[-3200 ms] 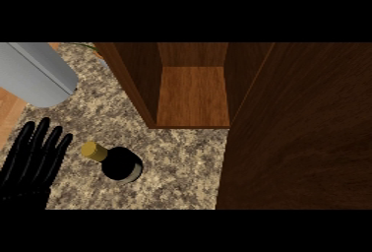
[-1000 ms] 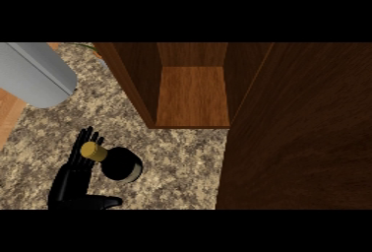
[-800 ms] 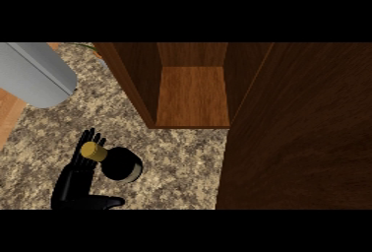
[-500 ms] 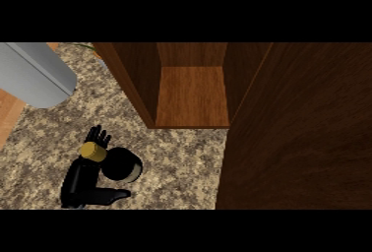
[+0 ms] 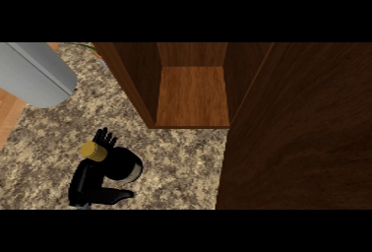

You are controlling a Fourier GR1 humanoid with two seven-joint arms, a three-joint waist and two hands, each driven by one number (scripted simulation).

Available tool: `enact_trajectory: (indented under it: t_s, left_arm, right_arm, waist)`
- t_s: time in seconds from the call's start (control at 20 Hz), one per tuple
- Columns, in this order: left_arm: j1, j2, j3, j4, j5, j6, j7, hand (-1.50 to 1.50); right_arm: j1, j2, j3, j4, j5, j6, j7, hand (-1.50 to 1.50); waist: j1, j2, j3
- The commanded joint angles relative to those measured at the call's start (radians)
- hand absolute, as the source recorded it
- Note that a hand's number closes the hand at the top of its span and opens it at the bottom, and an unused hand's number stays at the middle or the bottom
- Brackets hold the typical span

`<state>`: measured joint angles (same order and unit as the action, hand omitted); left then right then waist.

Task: Pick up the wine, place it into the cabinet and close the cabinet

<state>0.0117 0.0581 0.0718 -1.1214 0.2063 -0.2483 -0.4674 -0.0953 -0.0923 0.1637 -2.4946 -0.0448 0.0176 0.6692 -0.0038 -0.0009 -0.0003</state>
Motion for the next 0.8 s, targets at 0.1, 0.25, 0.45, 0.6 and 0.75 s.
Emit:
enact_trajectory:
  t_s: [0.1, 0.25, 0.45, 0.6, 0.75]
  left_arm:
    - [-0.002, -0.001, 0.006, 0.038, 0.025, -0.055, -0.038, -1.50]
    - [-0.115, -0.010, 0.035, 0.053, 0.065, -0.024, 0.044, -1.50]
    - [-0.047, -0.002, -0.011, 0.079, 0.056, -0.151, -0.045, 1.50]
    - [-0.090, -0.005, -0.039, 0.044, 0.000, -0.093, -0.034, 1.50]
    - [-0.105, 0.008, -0.044, 0.118, -0.051, -0.085, -0.091, 1.50]
  right_arm:
    - [0.028, 0.005, -0.008, -0.124, -0.016, -0.007, 0.037, -1.50]
    - [-0.009, -0.023, -0.079, -0.131, -0.070, 0.004, 0.074, -1.50]
    - [0.001, 0.017, 0.012, -0.074, 0.013, -0.008, 0.024, -1.50]
    - [-0.002, 0.014, -0.020, -0.041, -0.015, 0.004, -0.006, -1.50]
    - [0.018, 0.018, -0.016, -0.078, -0.014, -0.001, 0.009, -1.50]
  waist:
    - [0.002, 0.000, 0.000]
    - [-0.001, 0.000, 0.000]
    - [0.002, 0.000, 0.000]
    - [0.002, 0.000, 0.000]
    - [0.000, 0.000, 0.000]
